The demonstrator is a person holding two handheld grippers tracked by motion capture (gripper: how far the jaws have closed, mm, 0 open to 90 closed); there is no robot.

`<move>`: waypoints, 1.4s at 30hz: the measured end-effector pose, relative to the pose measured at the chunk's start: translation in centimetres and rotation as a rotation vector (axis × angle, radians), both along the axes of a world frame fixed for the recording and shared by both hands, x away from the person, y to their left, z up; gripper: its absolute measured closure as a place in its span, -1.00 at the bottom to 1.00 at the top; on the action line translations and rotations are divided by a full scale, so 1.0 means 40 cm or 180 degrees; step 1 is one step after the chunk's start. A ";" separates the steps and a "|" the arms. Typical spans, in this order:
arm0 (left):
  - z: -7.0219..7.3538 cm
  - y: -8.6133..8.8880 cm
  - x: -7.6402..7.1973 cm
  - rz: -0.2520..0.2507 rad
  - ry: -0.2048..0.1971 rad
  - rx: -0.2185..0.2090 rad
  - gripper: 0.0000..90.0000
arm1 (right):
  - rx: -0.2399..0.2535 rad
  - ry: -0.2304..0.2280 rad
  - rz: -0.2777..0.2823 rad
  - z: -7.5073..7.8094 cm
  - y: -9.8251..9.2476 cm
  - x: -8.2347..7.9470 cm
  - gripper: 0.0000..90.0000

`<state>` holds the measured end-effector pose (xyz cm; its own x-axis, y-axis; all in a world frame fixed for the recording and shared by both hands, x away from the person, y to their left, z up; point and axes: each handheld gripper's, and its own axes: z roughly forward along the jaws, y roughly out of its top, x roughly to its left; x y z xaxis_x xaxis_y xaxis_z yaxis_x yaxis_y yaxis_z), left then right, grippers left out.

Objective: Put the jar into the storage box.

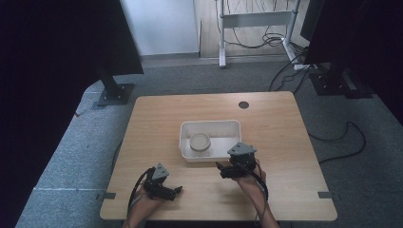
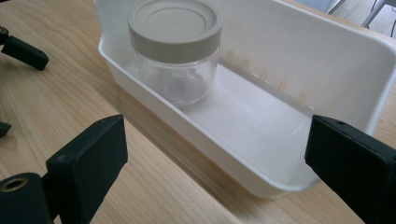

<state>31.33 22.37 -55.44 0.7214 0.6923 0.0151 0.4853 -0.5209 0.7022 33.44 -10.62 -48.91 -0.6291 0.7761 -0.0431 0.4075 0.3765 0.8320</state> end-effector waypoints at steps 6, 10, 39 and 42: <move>0.000 0.000 0.000 0.0000 -0.0001 0.0000 -0.99 | -0.0031 -0.0020 -0.0026 -0.007 -0.031 -0.022 -0.88; 0.000 0.000 0.000 0.0000 0.0000 0.0001 -0.99 | -0.0029 -0.0029 -0.0051 -0.013 -0.055 -0.039 -0.88; 0.000 -0.001 -0.001 0.0014 0.0000 0.0002 -0.99 | -0.0100 0.0165 -0.0344 -0.101 -0.207 -0.144 -0.87; 0.000 -0.001 -0.001 0.0014 0.0001 0.0002 -0.99 | -0.0136 0.0252 -0.0373 -0.120 -0.220 -0.154 -0.87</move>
